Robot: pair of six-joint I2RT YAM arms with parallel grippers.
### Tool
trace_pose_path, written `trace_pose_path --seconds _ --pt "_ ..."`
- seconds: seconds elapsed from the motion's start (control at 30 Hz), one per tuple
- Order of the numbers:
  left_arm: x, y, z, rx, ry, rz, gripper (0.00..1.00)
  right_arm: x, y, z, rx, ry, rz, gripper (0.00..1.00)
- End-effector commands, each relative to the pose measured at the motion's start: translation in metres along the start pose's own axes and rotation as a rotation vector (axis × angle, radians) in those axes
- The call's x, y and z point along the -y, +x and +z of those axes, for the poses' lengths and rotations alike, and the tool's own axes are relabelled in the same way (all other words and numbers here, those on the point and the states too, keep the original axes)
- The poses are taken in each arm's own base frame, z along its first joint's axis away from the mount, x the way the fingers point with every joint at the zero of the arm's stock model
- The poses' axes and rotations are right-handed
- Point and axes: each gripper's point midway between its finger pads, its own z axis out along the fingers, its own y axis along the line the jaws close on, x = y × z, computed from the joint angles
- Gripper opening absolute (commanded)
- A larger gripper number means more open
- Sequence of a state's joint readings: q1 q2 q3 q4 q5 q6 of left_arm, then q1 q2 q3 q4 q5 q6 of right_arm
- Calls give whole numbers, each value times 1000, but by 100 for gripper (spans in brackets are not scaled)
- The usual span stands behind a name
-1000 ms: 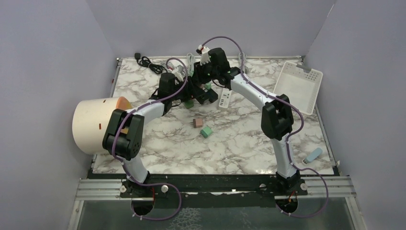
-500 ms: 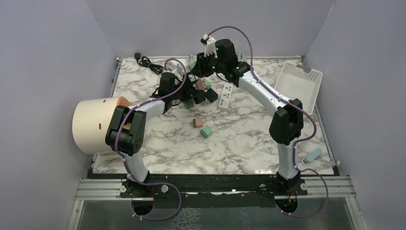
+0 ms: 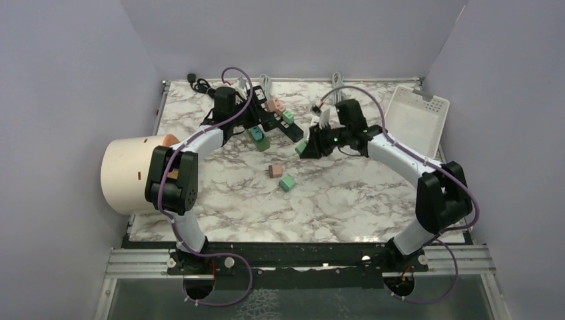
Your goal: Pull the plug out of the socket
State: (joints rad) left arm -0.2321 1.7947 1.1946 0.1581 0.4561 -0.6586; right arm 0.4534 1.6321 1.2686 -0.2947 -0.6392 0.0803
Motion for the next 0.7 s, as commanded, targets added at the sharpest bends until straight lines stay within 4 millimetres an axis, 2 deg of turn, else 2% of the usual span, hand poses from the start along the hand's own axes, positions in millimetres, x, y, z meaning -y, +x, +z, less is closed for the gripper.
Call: trace_pose_path --seconds 0.0,0.07,0.17,0.37,0.5,0.6,0.67 --pt "24 -24 -5 46 63 134 0 -30 90 1 -149 -172 168 1" --pt "27 -25 -7 42 70 149 0 -29 116 0 -186 -169 217 2" --pt "29 -26 -10 36 75 169 0 -25 141 -2 -248 -142 254 7" --pt "30 -24 -17 35 64 190 0 -4 158 -3 -338 -17 277 20" --pt "26 -22 -20 33 42 204 0 23 179 -3 -446 104 313 18" --pt "23 -21 -23 29 28 209 0 34 189 -7 -486 156 341 18" --pt "19 -17 -23 19 18 215 0 39 193 -10 -496 188 345 28"
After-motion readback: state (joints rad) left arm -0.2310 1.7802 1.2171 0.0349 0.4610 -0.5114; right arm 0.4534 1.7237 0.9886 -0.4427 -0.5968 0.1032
